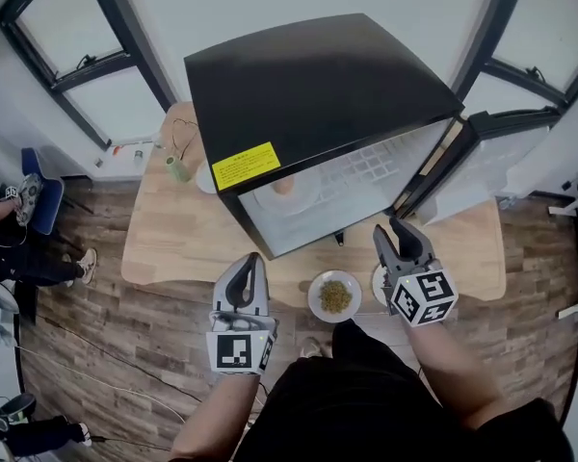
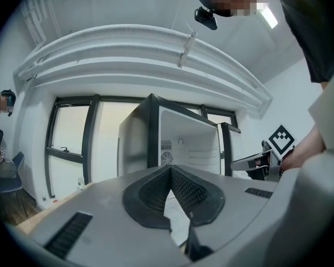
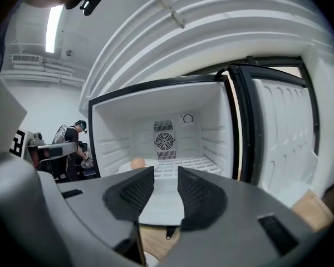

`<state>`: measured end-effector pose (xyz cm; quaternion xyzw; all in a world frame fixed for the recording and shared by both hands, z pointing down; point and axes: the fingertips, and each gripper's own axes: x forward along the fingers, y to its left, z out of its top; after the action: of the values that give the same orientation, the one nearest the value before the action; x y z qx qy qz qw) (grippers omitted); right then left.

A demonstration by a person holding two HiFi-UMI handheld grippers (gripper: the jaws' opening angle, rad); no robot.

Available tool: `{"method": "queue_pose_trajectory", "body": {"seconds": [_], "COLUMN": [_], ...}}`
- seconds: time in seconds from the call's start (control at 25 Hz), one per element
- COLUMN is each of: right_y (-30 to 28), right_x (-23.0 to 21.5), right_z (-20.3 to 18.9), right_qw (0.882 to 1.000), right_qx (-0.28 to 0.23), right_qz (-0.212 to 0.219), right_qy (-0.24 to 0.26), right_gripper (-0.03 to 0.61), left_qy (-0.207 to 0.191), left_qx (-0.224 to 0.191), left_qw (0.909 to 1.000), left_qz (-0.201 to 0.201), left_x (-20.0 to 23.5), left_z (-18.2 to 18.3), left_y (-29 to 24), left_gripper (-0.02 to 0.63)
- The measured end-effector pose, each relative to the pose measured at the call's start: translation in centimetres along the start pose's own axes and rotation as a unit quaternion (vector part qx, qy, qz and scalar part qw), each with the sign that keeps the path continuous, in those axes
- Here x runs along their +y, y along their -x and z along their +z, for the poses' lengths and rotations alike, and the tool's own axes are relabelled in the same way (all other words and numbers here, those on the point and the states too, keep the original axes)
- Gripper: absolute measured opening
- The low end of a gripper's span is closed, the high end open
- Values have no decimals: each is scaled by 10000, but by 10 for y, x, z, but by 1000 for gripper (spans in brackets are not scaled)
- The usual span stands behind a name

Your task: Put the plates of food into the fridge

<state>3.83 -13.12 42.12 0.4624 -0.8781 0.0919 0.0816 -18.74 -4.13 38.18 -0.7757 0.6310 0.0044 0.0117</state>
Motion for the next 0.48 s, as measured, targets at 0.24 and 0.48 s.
{"method": "queue_pose_trajectory", "body": {"seconds": [0.24, 0.48], "right_y": [50, 99], "right_x": [-28, -60], "right_z": [-31, -72], "right_qw": [9984, 9902], "right_qx": [67, 75], "right_qz": [-424, -959], "right_qy": [-362, -1008], "right_gripper": [149, 149], "left_qy": [19, -171], "left_qx": [-32, -94], "left_qw": [9990, 9949], "left_qz": [-448, -989], "left_x": [-33, -71], "left_z": [-4, -2], "left_y": [-8, -19], "left_gripper": [3, 5]}}
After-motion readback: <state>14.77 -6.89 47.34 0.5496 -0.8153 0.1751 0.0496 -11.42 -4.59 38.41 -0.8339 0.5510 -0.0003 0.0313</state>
